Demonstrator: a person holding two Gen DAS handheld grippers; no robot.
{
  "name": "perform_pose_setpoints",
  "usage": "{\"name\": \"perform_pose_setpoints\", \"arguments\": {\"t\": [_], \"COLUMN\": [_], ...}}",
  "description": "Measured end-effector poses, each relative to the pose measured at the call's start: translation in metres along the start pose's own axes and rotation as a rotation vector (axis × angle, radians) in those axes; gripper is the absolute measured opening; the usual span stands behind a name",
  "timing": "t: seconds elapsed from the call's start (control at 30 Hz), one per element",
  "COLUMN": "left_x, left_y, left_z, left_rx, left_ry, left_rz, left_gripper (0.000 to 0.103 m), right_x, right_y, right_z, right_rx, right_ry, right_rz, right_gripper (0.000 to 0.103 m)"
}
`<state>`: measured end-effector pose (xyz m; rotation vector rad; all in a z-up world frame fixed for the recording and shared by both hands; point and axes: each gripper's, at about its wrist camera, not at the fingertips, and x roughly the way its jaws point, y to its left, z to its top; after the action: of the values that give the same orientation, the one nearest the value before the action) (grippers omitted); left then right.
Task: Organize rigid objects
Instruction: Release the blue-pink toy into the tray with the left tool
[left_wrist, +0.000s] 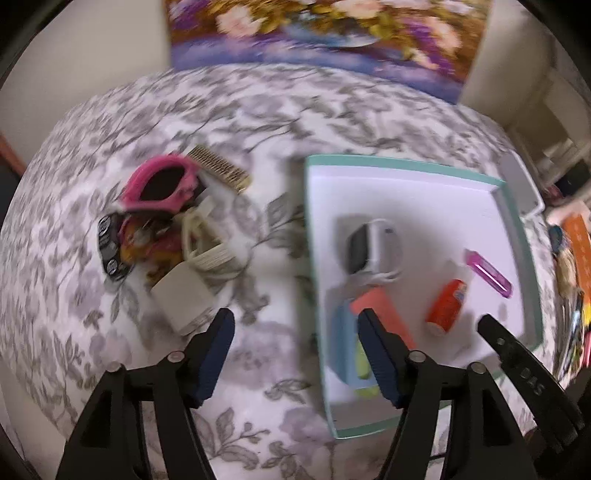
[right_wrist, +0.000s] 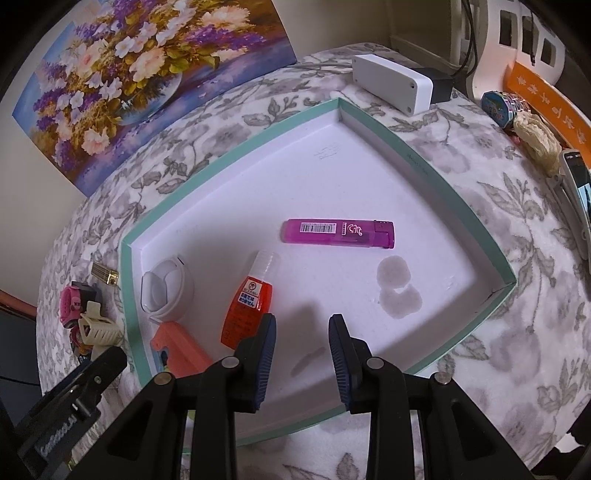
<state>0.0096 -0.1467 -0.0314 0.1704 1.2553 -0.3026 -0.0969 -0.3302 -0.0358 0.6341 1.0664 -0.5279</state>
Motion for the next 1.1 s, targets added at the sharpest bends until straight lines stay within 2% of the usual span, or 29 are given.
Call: {"name": "perform_pose_setpoints", "arguments": {"t": [0.1,0.2,0.27,0.47,0.57,0.63,1.0,1.1], "left_x": [0.001,0.001,0.001,0.002,0.002,0.000,-0.012,-0.017], "left_y": [0.006,0.010,0.013,0.027,0.035,0.041,0.084,0.097], "left_z": [0.000,0.001,0.001,0.003,0.005,0.007,0.016,0.018], "left_rx": [-0.016,-0.029,-0.035,-0.077,-0.105,-0.128,-0.232,-0.264], "left_ry": [-0.003,-0.009,-0.012,-0.012,-0.019,-0.025,-0.064,-0.075], "left_rz": [0.039,0.073,0.091,0.110,0.111,0.120,0.124,0.114], "left_gripper": [0.080,0.085,0.086,0.092,0.097,0.097,0.097,0.097], "right_x": [0.000,0.001,0.000,0.002,0.004,0.004,-0.004,-0.012], "right_y": [0.002,0.003,0.003,0.001,0.001,0.001,0.007,0.009], "right_z": [0.000,0.000,0.000,0.000,0.000,0.000,0.002,0.004], "right_rx": [-0.013,-0.020,-0.021,-0.016,-0.020,-0.026,-0.051,-0.038], "right_ry": [-0.006,-0.011,-0.016,-0.016,-0.017,-0.022,-0.078,-0.117], "right_rz": [-0.006,-0.016,-0.013,-0.026,-0.037,-0.051,-0.020,0.022], "right_gripper": [0.035,0.066,0.067,0.080,0.091,0.103,0.103,0.103]}}
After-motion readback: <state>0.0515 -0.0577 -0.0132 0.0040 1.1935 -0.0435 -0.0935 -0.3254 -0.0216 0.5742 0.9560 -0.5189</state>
